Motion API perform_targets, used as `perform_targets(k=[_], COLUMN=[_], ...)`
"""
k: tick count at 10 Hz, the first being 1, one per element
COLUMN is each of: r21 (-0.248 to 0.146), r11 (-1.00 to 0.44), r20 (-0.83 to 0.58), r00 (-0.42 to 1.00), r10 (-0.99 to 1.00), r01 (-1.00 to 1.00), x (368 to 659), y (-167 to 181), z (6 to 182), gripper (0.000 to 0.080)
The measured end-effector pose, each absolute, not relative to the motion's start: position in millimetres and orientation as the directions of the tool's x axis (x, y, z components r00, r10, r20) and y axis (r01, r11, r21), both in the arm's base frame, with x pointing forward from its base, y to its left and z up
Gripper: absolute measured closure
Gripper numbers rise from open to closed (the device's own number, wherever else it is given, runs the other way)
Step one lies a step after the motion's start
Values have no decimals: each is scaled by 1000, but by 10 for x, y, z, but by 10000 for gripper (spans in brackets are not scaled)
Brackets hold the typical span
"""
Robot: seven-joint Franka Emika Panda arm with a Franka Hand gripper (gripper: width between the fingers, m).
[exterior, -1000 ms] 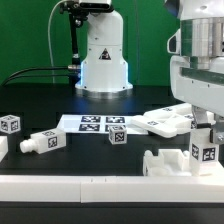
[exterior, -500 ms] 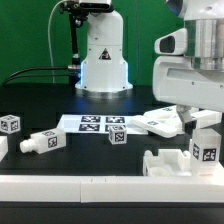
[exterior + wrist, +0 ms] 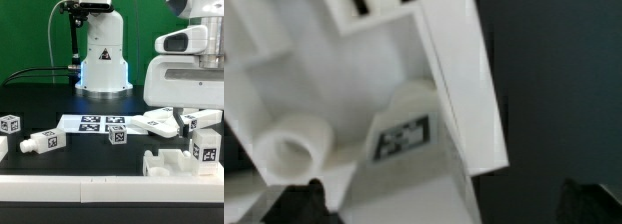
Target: Assemble chair
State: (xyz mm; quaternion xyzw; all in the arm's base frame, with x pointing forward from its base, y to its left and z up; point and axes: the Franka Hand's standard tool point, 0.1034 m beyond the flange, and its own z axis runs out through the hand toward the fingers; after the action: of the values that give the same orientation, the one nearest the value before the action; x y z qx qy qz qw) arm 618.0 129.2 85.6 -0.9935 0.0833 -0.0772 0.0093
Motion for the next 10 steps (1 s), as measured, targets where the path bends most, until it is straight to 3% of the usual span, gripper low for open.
perform_targets(k=[1, 2, 3, 4, 5, 8, 10], r21=[-37, -39, -38, -52, -67, -110, -152], r11=[-984, -979, -979, -958, -915, -676, -378], r20=[170, 163, 163, 159, 151, 110, 39], r00=[969, 966, 965, 944, 902, 667, 377], r10=[-177, -203, -204, -288, -404, -737, -925], r01=[-173, -199, -200, -283, -399, -729, -913], x=[6169, 6161, 6162, 6163, 6167, 6163, 6148], y=[1302, 1295, 1288, 1278, 1265, 1225, 1183], z=[848, 837, 836, 837, 831, 822, 813], gripper=[151, 244, 440, 440, 514, 514, 514])
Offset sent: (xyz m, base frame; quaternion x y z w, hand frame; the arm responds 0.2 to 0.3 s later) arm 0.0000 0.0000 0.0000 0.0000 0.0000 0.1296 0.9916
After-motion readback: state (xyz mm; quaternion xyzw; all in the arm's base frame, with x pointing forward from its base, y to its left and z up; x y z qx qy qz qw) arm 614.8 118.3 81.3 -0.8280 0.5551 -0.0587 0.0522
